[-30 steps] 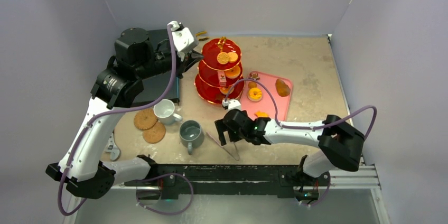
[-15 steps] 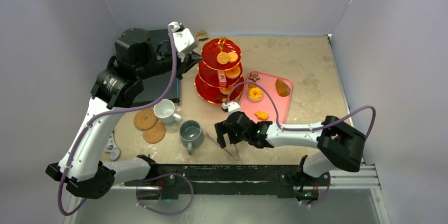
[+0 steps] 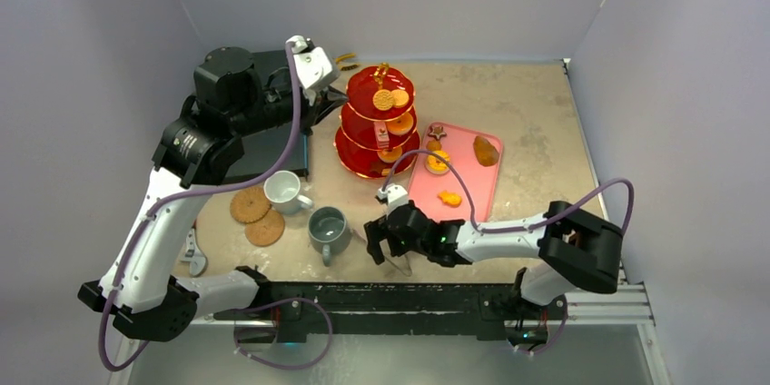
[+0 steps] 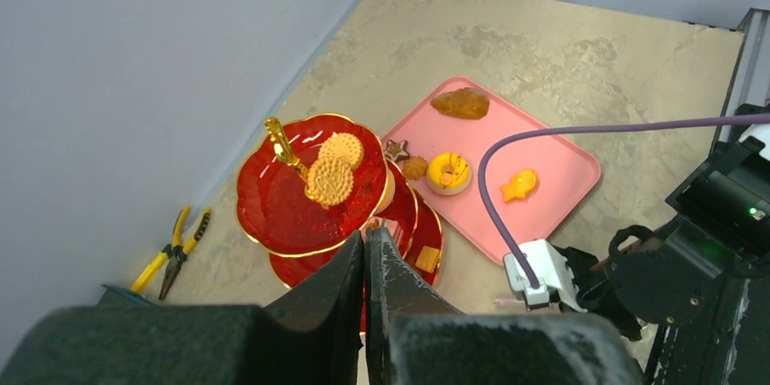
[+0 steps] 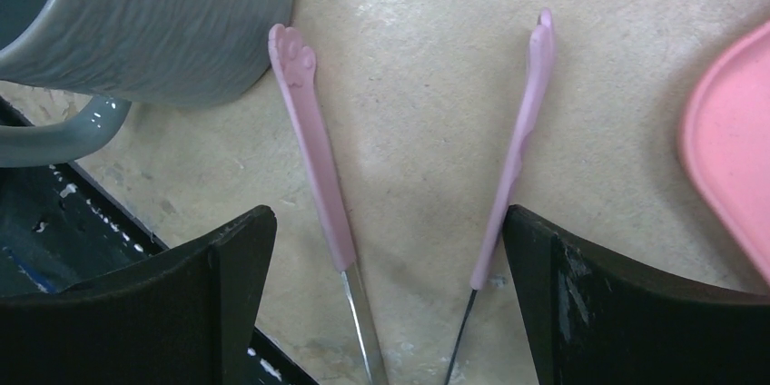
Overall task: Serve the afternoon tea
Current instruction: Adjust the clamp at the center of the board.
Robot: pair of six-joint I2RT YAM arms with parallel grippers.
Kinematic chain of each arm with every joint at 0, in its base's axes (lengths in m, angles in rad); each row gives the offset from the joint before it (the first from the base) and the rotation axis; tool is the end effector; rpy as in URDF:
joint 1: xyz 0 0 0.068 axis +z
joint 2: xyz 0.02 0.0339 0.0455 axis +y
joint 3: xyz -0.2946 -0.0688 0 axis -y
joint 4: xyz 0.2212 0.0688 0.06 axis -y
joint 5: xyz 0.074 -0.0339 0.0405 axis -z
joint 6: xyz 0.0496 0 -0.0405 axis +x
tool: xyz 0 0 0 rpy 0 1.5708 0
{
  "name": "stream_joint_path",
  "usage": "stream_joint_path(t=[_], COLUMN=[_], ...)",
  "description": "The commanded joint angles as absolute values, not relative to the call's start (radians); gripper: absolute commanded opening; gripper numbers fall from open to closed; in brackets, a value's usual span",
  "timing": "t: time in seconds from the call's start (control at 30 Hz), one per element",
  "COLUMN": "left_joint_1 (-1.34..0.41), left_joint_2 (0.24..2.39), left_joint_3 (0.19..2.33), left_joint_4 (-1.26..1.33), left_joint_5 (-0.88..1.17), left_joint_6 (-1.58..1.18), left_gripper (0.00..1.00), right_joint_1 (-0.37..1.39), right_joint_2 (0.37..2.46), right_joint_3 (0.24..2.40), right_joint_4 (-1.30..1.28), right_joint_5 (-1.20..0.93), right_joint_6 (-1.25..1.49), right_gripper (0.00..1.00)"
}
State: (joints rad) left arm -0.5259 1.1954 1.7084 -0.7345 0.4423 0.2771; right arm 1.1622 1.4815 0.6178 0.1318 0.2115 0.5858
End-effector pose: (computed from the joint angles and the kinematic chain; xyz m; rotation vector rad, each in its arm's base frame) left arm 0.1547 -0.1143 0.5223 0.9894 1.5120 -0.5732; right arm 0.1185 0.2475 0.1959 -0.5663 2.3051 0.6493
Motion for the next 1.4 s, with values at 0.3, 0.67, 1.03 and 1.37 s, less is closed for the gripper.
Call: stream_joint_path(t=[0.3, 0.67, 1.03, 1.37], left_joint_1=[-0.523, -0.523, -0.523, -0.523], left_joint_2=[1.194, 1.189, 1.187, 1.178], left_joint_3=[1.772, 1.780, 1.773, 1.770], left_joint_4=[-0.745, -0.747, -0.744, -0.758], left_joint_5=[0.454, 0.456, 0.462, 0.455], left_joint_6=[0.297, 0.299, 0.302, 0.317], left_gripper=[0.04, 0.04, 0.04, 0.03], right_joint_1=[1.340, 1.361, 1.365, 1.356], right_joint_2=[1.731, 1.761, 1.699, 1.858], right_joint_3=[0.745, 0.739, 0.754, 0.943], right_joint_4=[0.031, 0.029, -0.051, -0.169], right_joint_5=[0.539, 0.603, 0.564, 0.693], right_joint_6=[0.606, 0.701, 0.777, 0.873], right_gripper=[0.97, 0.78, 0.99, 0.99])
